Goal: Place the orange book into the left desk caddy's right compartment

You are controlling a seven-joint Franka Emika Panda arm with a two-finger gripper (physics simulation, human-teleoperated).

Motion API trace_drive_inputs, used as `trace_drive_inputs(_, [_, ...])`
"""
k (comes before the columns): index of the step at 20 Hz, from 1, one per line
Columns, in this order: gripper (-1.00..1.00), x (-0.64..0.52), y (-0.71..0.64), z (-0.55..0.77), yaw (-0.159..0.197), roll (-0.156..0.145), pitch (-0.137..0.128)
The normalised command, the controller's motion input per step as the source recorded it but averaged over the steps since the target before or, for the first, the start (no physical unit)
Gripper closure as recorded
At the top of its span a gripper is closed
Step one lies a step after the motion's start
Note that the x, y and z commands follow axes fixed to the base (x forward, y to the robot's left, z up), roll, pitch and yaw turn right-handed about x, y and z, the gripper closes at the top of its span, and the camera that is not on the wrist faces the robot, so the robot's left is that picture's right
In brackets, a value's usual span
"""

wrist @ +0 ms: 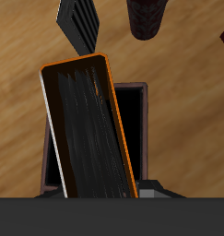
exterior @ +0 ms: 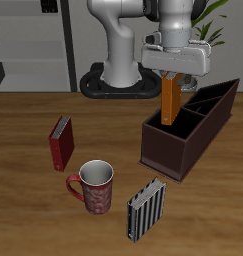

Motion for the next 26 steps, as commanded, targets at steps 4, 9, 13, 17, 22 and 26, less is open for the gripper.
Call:
trace_drive_inputs(4, [1.00, 0.03, 0.04, -0.20, 0.025, 0.005, -0.003])
trace_drive_inputs(9, [1.00, 0.05, 0.02, -0.22, 0.007, 0.005, 0.028])
trace_drive_inputs(13, [1.00, 0.06, 0.10, -0.30, 0.034, 0.023, 0.028])
trace_drive_inputs(17, [1.00, 0.08, 0.03, -0.23, 0.031, -0.003, 0.023])
trace_drive_inputs(22, [1.00, 0.10, 0.00, -0.28, 0.027, -0.001, 0.039])
trace_drive_inputs(26, [1.00, 0.08, 0.00, -0.25, 0.016, 0.014, 0.038])
